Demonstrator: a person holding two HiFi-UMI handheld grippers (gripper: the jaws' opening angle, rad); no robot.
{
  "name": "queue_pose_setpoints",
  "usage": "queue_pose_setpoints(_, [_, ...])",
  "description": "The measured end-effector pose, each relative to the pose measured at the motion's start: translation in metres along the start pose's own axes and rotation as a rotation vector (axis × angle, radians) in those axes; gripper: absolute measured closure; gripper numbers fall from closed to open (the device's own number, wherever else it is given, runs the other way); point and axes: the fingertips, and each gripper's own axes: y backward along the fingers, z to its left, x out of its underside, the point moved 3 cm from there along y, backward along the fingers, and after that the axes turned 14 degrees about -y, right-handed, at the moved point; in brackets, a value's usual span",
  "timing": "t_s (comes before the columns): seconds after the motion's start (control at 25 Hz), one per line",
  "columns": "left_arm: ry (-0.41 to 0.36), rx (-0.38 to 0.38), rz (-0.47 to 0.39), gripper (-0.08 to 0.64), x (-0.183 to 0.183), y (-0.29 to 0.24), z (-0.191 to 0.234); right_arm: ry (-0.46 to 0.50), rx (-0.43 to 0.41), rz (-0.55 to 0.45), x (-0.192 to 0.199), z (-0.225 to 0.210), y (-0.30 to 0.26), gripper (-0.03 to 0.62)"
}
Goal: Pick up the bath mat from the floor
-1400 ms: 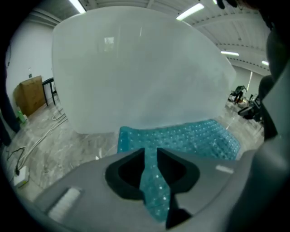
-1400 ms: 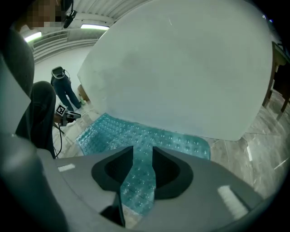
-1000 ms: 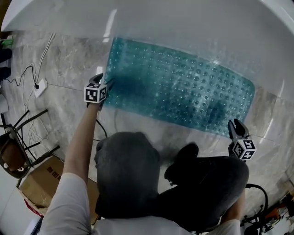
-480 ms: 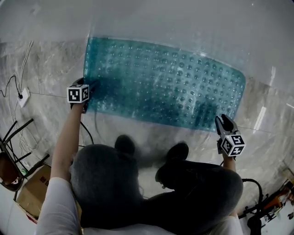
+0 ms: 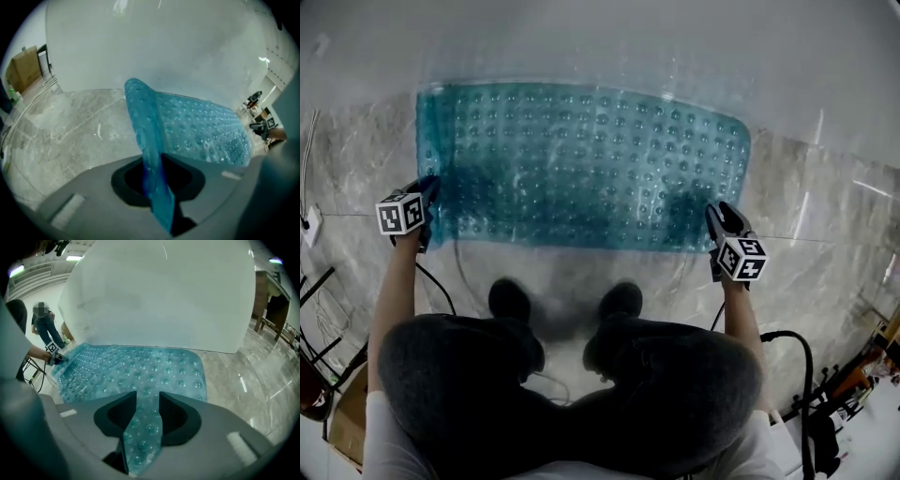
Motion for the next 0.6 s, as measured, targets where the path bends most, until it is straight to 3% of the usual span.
queue_pose_setpoints(0.16, [-0.029,0.075,-0.044,0.506,-0.008,0.016,-0.017,-0.008,0.036,0.026,-0.003,-0.034,-0.014,0.381])
queue_pose_setpoints(0.4, [-0.031,0.188,-0.15,0.509,-0.016,0.036,-0.045,-0.086,0.09,0.084,-0.003,-0.075,-0.029,0.237])
queue_pose_setpoints(0.6, [-0.097,0.237,-0.15,0.495,-0.022,0.029,-0.072,-0.147,0.14,0.15,-0.002,-0.096,-0.043,0.109])
